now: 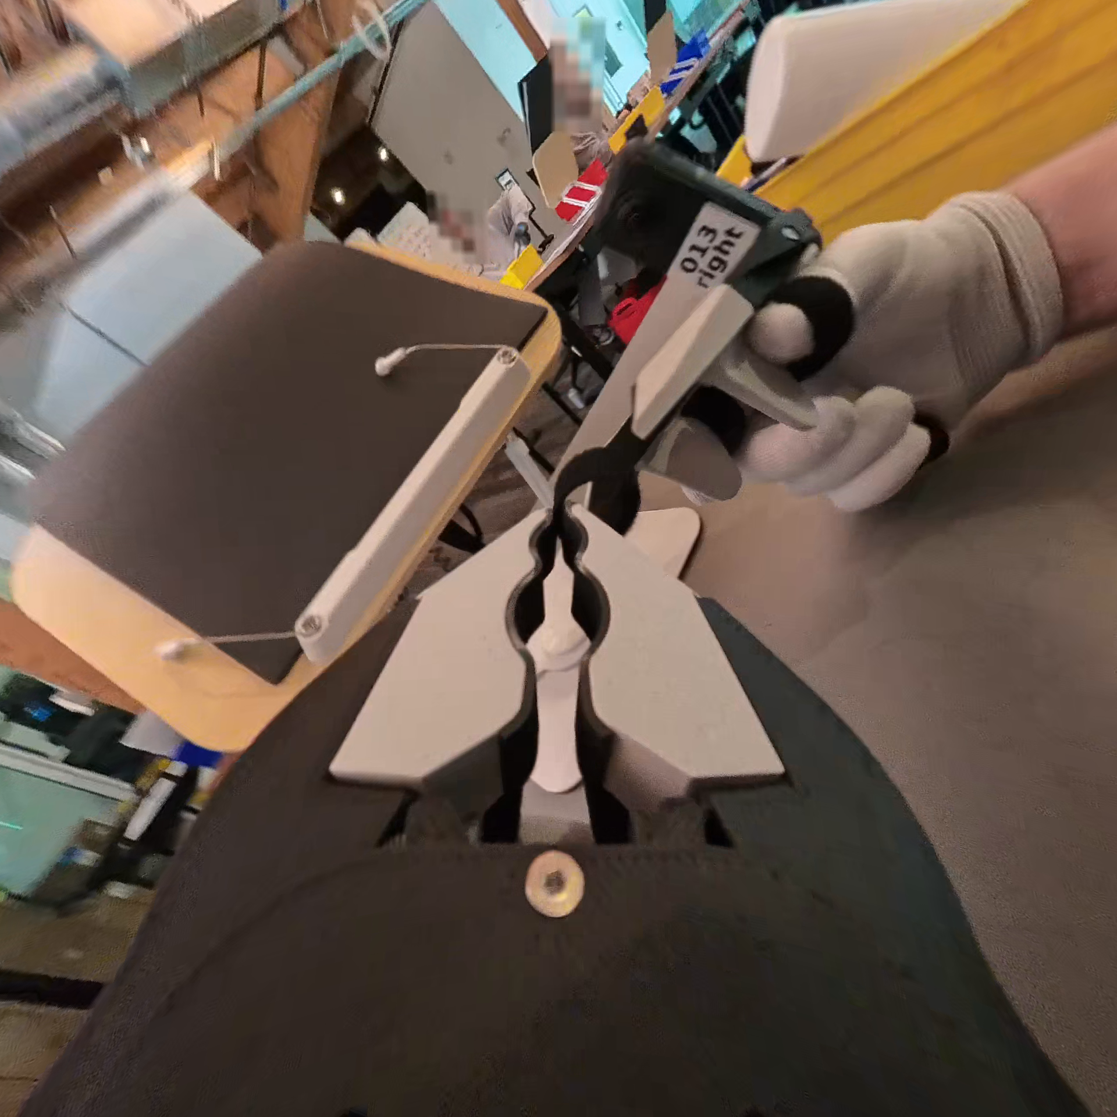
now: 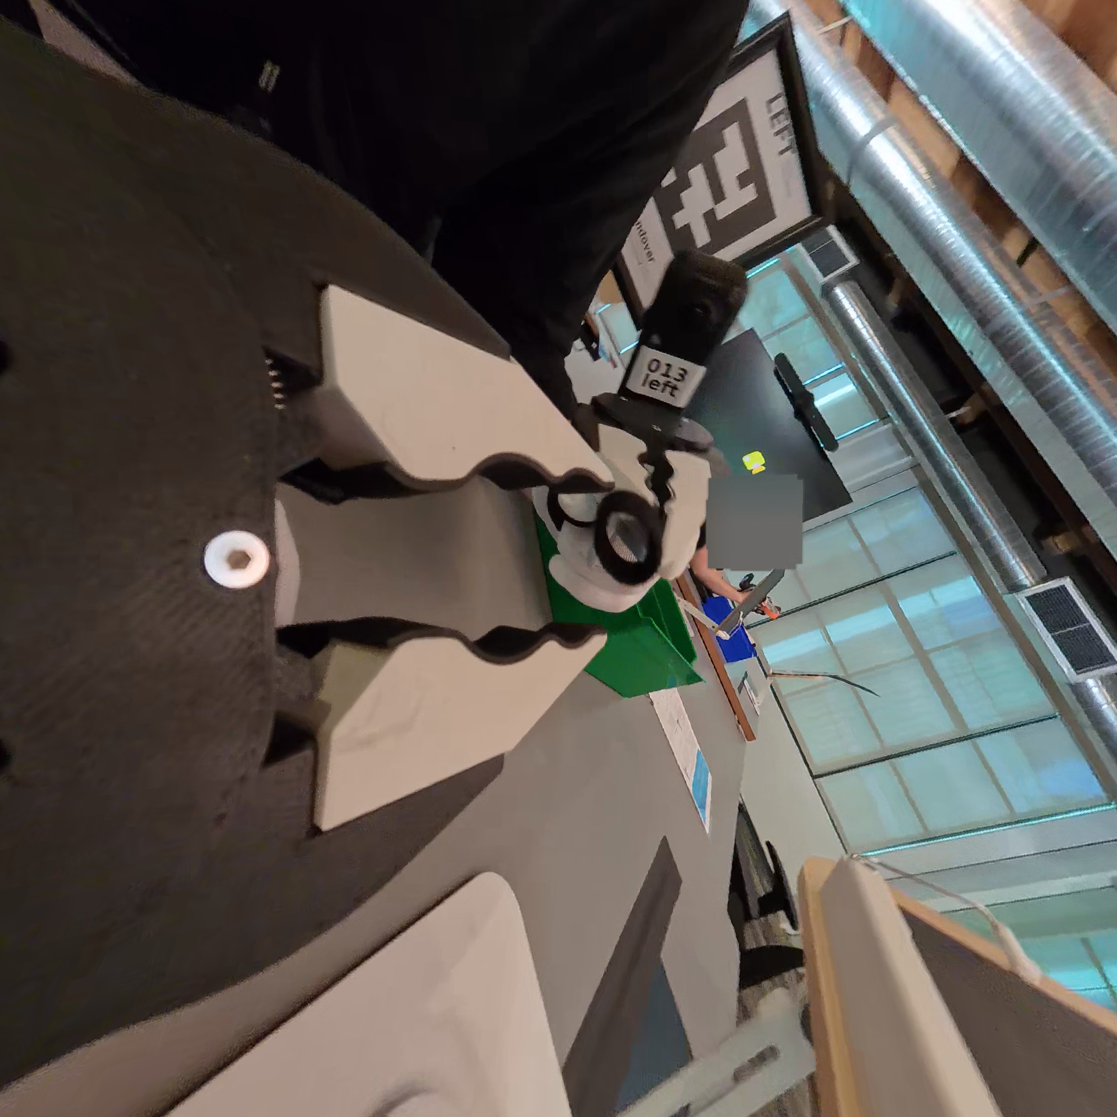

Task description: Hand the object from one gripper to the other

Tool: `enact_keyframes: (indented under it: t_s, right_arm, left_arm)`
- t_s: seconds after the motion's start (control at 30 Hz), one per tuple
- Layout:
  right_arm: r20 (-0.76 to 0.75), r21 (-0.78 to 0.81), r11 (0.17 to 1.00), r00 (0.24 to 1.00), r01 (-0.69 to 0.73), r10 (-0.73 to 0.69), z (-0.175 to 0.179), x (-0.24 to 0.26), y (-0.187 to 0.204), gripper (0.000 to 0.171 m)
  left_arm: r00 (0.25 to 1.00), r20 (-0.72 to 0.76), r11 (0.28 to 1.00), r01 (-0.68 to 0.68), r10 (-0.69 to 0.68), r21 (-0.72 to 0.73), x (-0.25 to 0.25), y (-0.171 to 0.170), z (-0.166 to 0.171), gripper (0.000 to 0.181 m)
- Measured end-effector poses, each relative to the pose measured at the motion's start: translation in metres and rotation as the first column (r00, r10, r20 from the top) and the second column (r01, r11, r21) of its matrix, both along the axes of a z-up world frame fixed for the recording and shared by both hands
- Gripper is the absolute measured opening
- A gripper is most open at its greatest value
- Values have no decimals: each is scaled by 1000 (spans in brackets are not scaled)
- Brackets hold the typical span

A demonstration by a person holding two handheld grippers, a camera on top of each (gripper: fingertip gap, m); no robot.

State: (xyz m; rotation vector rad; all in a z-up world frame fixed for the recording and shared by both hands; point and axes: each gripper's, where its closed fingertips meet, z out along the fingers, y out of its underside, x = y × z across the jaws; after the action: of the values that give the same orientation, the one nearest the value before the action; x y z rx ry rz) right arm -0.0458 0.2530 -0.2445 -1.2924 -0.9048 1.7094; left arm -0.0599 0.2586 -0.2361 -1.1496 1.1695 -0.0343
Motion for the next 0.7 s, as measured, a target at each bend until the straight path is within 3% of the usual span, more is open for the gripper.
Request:
enact_keyframes:
  t_s: [0.17,0.27,0.47,0.57,0.7]
  right_arm:
    - [7,-24,995,996,-94,94,-2,-6,-15,43]
    - [19,6,991,991,-133,132,-4,-8,-24,27]
    - [52,83,992,995,-95,91,-6,-7,-23,16]
    - [43,111,992,997,-65,60,-3,-6,-20,12]
    - [-3,147,989,1000,22,-21,6,3,-8,6]
  left_arm:
    - [995,-72,996,66,-62,55,13,-15,-6,0]
    - [994,-87,996,68,-62,65,13,-15,-7,0]
    - [996,-51,997,74,-74,2,13,-14,-8,0]
    - [992,86,983,109,-97,-149,12,-14,-3,10]
    - [922,373,865,268,-103,-424,4,-11,13,30]
